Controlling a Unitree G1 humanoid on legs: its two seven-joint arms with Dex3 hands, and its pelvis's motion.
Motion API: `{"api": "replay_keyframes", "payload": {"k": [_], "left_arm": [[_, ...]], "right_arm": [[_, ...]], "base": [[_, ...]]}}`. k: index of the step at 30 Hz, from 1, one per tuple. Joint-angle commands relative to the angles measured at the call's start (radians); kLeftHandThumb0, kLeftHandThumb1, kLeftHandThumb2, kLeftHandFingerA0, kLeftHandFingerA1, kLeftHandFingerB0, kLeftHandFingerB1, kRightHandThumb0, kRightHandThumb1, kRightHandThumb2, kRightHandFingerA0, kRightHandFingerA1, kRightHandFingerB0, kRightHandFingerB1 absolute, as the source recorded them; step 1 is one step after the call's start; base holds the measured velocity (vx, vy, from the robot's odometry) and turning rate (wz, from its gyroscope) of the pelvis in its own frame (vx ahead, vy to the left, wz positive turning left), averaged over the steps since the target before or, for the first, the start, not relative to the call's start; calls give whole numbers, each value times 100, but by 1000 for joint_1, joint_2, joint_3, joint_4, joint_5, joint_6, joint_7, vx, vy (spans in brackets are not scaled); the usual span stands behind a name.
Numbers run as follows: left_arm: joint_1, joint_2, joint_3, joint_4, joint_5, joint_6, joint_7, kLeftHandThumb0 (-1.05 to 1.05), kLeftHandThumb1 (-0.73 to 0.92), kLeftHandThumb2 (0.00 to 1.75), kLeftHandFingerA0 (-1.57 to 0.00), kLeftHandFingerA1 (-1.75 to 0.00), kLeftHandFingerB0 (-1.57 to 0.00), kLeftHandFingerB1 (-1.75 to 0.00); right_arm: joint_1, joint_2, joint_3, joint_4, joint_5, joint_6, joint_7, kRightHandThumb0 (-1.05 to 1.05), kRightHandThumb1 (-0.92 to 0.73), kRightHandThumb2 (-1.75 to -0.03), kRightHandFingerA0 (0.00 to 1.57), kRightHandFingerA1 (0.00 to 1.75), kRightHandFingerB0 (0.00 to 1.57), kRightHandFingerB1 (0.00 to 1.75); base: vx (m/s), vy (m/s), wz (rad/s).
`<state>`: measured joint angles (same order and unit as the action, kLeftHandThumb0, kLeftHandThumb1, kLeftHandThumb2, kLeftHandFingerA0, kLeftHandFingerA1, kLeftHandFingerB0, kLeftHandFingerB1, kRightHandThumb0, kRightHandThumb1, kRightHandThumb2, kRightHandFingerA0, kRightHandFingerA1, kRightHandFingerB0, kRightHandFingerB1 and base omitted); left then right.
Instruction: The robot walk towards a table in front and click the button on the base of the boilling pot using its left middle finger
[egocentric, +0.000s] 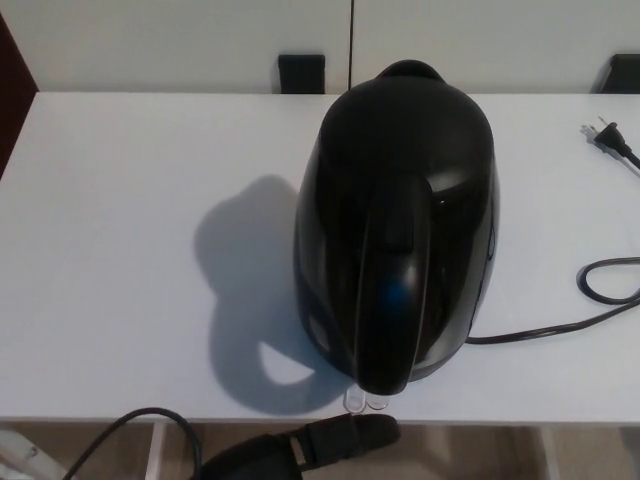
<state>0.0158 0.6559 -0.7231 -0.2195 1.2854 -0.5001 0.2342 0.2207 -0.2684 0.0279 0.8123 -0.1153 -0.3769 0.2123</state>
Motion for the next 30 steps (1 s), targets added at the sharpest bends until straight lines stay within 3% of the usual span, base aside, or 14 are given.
{"api": "replay_keyframes", "payload": {"k": [1, 8, 13, 14, 15, 20, 25, 26, 27, 30], "left_arm": [[-5, 7, 15, 11, -7, -21, -8, -83, 84, 66, -26, -34, -24, -33], [-26, 2, 40, 15, -13, -25, 17, -84, 83, 66, -28, -35, -25, -34], [-26, 7, 56, 8, -3, -15, -15, -83, 87, 67, -21, -36, -18, -32], [-27, 7, 57, 10, 0, -16, -10, -84, 86, 67, -21, -36, -20, -32], [-29, 7, 59, 17, 4, -14, -3, -88, 70, 80, -18, -40, -20, -38], [-28, 5, 63, 20, 5, -15, -2, -88, 70, 80, -18, -40, -20, -38], [-38, -8, 64, 52, 13, -2, -7, -88, 71, 82, -17, -39, -19, -38], [-41, -11, 64, 66, 10, -1, -7, -83, 87, 66, -21, -33, -24, -32], [-42, -14, 64, 75, 8, 0, -7, -88, 71, 81, -19, -39, -20, -38], [-44, -20, 61, 90, 11, -2, -6, -88, 71, 82, -17, -38, -20, -38]], "right_arm": [[6, -5, -4, -10, 5, 1, -5, -13, -61, -57, 70, 60, 60, 45], [-5, -7, -2, -15, -1, 16, -15, -10, -62, -58, 70, 61, 62, 45], [0, -9, 3, -16, -6, 22, -17, -8, -63, -58, 69, 58, 63, 45], [0, -10, 4, -17, -8, 21, -18, -8, -63, -58, 69, 58, 63, 45], [1, -11, 6, -20, -10, 23, -18, -8, -64, -58, 69, 57, 62, 44], [3, -11, 7, -28, -10, 31, -16, -8, -64, -58, 69, 57, 62, 44], [-3, 0, -6, -16, 5, 42, -21, -7, -62, -58, 71, 59, 64, 45], [-5, -2, -3, -17, 1, 47, -20, -7, -63, -58, 66, 56, 62, 44], [-6, -4, -1, -18, -4, 47, -22, -8, -62, -58, 68, 57, 63, 45], [-6, -4, 2, -23, -5, 49, -22, -7, -63, -58, 68, 57, 62, 45]], "base": [[0, 0, 0], [0, 0, 0], [0, 0, 0], [0, 0, 0], [0, 0, 0], [0, 0, 0], [0, 0, 0], [0, 0, 0], [0, 0, 0], [0, 0, 0]]}}
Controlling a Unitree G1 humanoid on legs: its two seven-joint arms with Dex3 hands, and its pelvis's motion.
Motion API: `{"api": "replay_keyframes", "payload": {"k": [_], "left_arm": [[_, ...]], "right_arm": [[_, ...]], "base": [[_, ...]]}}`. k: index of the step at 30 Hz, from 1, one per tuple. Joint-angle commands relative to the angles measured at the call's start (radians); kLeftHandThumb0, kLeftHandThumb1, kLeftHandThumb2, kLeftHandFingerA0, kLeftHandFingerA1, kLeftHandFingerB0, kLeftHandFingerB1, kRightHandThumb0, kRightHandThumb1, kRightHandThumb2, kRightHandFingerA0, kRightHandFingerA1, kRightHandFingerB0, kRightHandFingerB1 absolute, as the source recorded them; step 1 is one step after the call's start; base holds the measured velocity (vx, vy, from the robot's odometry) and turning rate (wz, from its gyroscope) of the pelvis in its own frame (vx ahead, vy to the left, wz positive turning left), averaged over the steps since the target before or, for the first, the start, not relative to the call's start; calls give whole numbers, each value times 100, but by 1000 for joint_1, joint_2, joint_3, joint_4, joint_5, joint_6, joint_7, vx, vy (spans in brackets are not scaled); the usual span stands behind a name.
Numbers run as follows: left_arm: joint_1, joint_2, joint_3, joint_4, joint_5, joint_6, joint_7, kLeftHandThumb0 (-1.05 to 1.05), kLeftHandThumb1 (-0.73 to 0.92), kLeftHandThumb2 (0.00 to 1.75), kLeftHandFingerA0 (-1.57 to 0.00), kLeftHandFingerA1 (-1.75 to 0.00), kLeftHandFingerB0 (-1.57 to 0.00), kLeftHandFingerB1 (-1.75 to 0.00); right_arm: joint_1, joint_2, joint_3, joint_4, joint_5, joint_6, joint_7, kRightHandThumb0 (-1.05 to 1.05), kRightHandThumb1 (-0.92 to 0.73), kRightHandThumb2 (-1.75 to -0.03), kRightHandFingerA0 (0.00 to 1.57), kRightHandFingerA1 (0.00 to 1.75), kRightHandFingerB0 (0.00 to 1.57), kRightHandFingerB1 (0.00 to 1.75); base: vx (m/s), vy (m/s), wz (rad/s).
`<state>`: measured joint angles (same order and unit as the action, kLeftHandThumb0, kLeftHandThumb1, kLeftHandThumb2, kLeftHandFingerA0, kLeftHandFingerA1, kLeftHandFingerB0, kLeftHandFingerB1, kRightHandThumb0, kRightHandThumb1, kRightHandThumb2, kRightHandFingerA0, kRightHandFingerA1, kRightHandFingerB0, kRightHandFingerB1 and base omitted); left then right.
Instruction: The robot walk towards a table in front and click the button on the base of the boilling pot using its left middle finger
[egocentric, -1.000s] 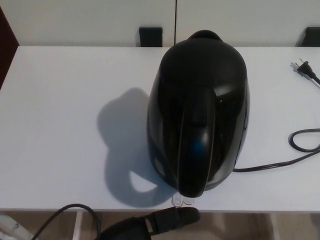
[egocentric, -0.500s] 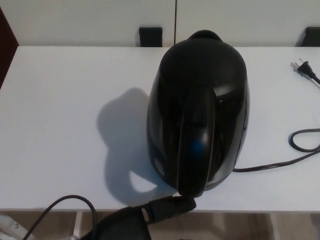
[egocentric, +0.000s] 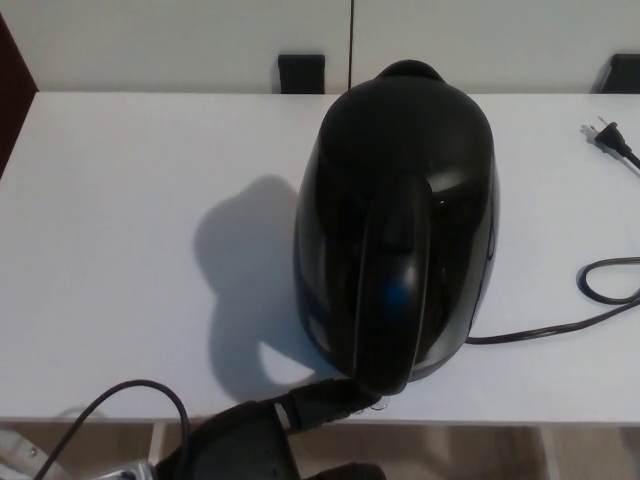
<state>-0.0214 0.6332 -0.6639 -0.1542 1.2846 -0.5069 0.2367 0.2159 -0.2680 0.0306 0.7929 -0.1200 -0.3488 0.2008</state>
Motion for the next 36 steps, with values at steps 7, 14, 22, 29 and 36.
{"api": "replay_keyframes", "payload": {"k": [7, 14, 22, 29, 36], "left_arm": [[-11, -16, -29, 45, 47, 14, -18, -84, 88, 68, -22, -34, -19, -31], [-11, -67, -86, 110, 53, 16, 29, -83, 81, 66, -26, -34, -23, -33], [-22, -97, -127, 125, 68, 42, 14, -84, 81, 66, -23, -36, -22, -34], [4, -60, -118, 80, 48, 35, -13, -83, 83, 67, -23, -35, -22, -32], [57, -10, -80, 0, 24, 22, 0, -84, 82, 66, -25, -35, -22, -33]], "right_arm": [[2, -3, -5, -5, 8, 22, -4, -6, -62, -58, 69, 57, 65, 45], [6, -15, 9, -14, -5, -5, 3, -13, -64, -58, 68, 61, 60, 45], [-2, -28, 11, -14, -3, -31, 17, -19, -62, -58, 67, 60, 61, 45], [7, -25, 8, -15, 3, -33, 17, -18, -62, -58, 66, 59, 61, 45], [1, -18, 6, -10, 0, -9, 2, -15, -60, -57, 67, 60, 62, 45]], "base": [[0, 0, 0], [0, 0, 0], [0, 0, 0], [0, 0, 0], [0, 0, 0]]}}
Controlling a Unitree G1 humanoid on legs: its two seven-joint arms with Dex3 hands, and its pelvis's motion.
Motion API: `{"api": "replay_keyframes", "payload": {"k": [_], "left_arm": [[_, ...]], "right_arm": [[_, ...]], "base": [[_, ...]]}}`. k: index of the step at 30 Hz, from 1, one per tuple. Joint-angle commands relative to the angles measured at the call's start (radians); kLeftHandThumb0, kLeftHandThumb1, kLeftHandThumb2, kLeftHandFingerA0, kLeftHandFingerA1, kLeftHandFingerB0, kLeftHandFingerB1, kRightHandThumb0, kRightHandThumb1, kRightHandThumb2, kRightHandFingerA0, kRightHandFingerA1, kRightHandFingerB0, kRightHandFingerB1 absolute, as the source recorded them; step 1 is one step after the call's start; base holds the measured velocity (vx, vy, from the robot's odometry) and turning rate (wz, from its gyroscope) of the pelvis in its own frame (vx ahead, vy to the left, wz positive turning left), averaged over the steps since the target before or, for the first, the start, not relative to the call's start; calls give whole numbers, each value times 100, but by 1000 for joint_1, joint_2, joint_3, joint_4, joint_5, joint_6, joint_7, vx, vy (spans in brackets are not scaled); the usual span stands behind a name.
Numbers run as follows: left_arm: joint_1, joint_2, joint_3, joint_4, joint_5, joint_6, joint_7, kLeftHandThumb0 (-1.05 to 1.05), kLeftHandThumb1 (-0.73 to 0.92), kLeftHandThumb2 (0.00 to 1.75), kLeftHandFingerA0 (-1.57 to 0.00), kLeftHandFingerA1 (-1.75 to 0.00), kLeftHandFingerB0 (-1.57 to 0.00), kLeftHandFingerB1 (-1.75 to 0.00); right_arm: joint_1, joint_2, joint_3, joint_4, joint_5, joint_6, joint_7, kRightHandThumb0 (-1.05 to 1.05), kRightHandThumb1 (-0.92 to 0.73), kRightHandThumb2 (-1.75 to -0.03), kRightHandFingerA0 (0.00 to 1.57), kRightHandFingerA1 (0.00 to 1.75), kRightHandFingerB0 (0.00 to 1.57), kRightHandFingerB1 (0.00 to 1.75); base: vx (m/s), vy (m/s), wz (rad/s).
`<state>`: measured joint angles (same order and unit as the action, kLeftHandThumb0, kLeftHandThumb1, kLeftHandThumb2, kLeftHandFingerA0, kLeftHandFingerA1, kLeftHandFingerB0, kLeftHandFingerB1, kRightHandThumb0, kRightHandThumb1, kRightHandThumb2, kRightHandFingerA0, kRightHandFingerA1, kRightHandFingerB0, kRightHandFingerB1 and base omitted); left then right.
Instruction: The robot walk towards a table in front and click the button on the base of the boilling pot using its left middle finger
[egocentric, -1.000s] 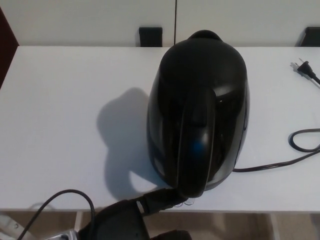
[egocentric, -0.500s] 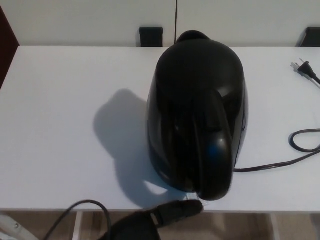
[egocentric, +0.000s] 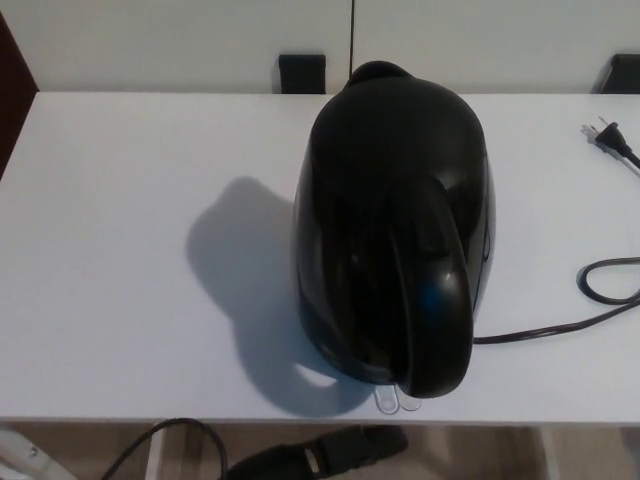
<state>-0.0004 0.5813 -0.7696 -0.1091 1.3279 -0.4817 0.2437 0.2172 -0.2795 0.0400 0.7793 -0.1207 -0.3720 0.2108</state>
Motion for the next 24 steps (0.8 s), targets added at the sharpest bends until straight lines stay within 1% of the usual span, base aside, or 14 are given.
{"api": "replay_keyframes", "payload": {"k": [1, 3, 4, 5, 7, 9, 11, 13, 15, 17, 20, 21, 23, 24], "left_arm": [[43, 46, 28, -52, -21, -6, -1, -84, 82, 66, -25, -35, -22, -33], [47, 46, 32, -56, -21, -8, -4, -84, 82, 66, -25, -35, -22, -33], [68, 63, 35, -63, -21, -18, 32, -83, 82, 66, -30, -33, -27, -33], [115, 99, 40, -79, -25, -31, 64, -84, 86, 67, -25, -33, -22, -33], [140, 114, 43, -91, -28, -27, 30, -84, 86, 67, -25, -33, -22, -33], [204, 128, 46, -42, -129, -42, -29, -83, 84, 66, -26, -32, -24, -32], [251, 125, 50, 4, -194, -34, -81, -82, 84, 66, -26, -31, -22, -30], [274, 118, 59, 52, -240, -25, -126, -82, 85, 66, -26, -30, -23, -30], [277, 115, 64, 57, -245, -27, -134, -82, 85, 66, -26, -30, -23, -30], [299, 83, 103, 256, -355, -5, -139, -77, 83, 65, -27, -31, -24, -29], [305, 54, 131, 334, -395, -7, -141, -74, 82, 65, -27, -31, -23, -29], [305, 23, 193, 451, -490, 1, -134, -73, 84, 65, -27, -32, -22, -29], [294, -3, 255, 565, -580, -2, -135, -72, 83, 66, -28, -33, -22, -29], [293, -24, 311, 612, -665, 25, -191, -73, 85, 65, -22, -34, -16, -28]], "right_arm": [[2, -5, -4, 2, 0, 18, -12, -15, -60, -57, 67, 60, 62, 45], [2, -5, -4, 1, 0, 19, -13, -15, -60, -57, 67, 60, 62, 45], [-3, -4, -1, 5, -5, 21, -17, -8, -62, -58, 73, 63, 62, 45], [-8, -3, 6, 13, -14, 21, -23, -10, -62, -58, 72, 60, 62, 45], [-7, -4, 9, 17, -17, 15, -25, -10, -62, -58, 72, 60, 62, 45], [-3, -1, 18, 22, -27, 24, -34, -10, -63, -58, 73, 58, 63, 44], [13, -1, 21, 19, -25, 26, -34, -9, -62, -58, 70, 57, 63, 44], [17, -3, 25, 19, -26, 29, -35, -9, -63, -58, 67, 54, 61, 44], [18, -3, 26, 19, -26, 30, -36, -9, -63, -58, 67, 54, 61, 44], [15, -11, 32, 43, -36, 6, -40, -10, -63, -58, 67, 55, 62, 44], [17, -17, 34, 55, -40, -6, -44, -10, -62, -58, 68, 55, 63, 45], [11, -15, 32, 61, -40, -1, -50, -9, -62, -58, 66, 55, 63, 45], [-2, -6, 28, 77, -38, -3, -62, -9, -62, -58, 66, 56, 63, 45], [-6, 1, 23, 87, -34, -10, -70, -9, -62, -58, 66, 57, 61, 44]], "base": [[0, 0, 0], [0, 0, 0], [0, 0, 0], [0, 0, 0], [0, 0, 0], [0, 0, 0], [0, 0, 0], [0, 0, 0], [0, 0, 0], [0, 0, 0], [0, 0, 0], [0, 0, 0], [0, 0, 0], [0, 0, 0]]}}
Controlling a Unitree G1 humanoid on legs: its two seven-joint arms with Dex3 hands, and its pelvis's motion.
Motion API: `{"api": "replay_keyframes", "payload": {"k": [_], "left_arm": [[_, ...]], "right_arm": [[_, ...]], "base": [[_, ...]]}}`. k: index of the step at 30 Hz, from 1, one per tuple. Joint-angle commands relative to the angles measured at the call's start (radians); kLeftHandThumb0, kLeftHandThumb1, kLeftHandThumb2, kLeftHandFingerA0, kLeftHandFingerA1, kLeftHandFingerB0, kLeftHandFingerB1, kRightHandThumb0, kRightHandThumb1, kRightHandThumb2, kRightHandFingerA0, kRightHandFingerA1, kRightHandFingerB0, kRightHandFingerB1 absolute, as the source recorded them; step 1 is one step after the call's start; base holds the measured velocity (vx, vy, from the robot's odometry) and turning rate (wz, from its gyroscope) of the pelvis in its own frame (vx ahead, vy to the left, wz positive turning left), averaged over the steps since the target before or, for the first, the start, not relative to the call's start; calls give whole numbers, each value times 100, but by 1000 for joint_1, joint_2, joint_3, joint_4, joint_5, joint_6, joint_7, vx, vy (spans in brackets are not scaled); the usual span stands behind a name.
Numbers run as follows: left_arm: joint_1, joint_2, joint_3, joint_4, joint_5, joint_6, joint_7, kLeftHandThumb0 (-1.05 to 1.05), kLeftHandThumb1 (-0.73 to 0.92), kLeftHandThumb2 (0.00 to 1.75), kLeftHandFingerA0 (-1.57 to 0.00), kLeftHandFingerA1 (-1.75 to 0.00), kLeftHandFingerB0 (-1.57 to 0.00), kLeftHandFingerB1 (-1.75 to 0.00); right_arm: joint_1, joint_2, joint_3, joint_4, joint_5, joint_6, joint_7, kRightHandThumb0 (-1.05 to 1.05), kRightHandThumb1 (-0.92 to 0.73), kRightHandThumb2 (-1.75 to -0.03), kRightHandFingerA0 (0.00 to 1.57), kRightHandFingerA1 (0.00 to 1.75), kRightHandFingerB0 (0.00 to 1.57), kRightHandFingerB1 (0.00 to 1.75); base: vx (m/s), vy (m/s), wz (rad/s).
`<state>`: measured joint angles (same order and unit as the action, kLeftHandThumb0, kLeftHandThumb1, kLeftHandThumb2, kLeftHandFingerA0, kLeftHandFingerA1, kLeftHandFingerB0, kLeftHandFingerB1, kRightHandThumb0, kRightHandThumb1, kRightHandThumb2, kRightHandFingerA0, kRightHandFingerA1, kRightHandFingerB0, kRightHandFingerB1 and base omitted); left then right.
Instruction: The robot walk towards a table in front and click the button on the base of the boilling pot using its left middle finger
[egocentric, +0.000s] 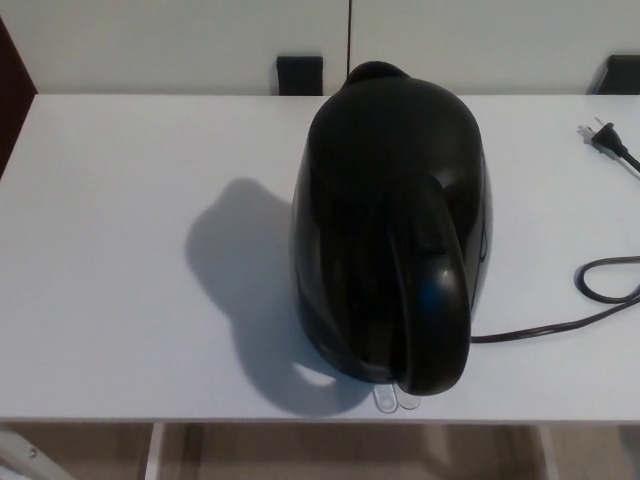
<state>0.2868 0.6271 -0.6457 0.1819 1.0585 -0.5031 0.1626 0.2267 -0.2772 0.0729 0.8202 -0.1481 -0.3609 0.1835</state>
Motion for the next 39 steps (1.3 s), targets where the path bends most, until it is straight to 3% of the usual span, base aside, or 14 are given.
{"api": "replay_keyframes", "payload": {"k": [1, 3, 6, 10, 39], "left_arm": [[4, -80, 213, 344, -428, 54, -134, -73, 85, 65, -22, -34, -16, -28], [1, -88, 224, 357, -423, 42, -139, -73, 85, 65, -22, -34, -16, -28], [-35, -150, 396, 496, -638, 58, -222, -61, 78, 63, -23, -38, -18, -30], [-62, -183, 467, 581, -671, 77, -251, -61, 77, 63, -22, -42, -19, -32], [-51, -246, 621, 655, -717, 83, -397, -59, 78, 64, -21, -38, -14, -30]], "right_arm": [[-17, 1, -12, 50, -5, -24, -46, -9, -62, -58, 66, 57, 61, 44], [-18, 1, -12, 53, -5, -26, -47, -9, -62, -58, 66, 57, 61, 44], [-29, -1, -23, 59, 6, -11, -45, -12, -63, -58, 62, 56, 56, 43], [-21, 0, -24, 52, 7, -7, -49, -12, -63, -58, 61, 56, 56, 43], [8, 0, -50, 33, 18, -22, -41, -11, -64, -58, 62, 58, 53, 43]], "base": [[0, 0, 0], [0, 0, 0], [0, 0, 0], [0, 0, 0], [0, 0, 0]]}}
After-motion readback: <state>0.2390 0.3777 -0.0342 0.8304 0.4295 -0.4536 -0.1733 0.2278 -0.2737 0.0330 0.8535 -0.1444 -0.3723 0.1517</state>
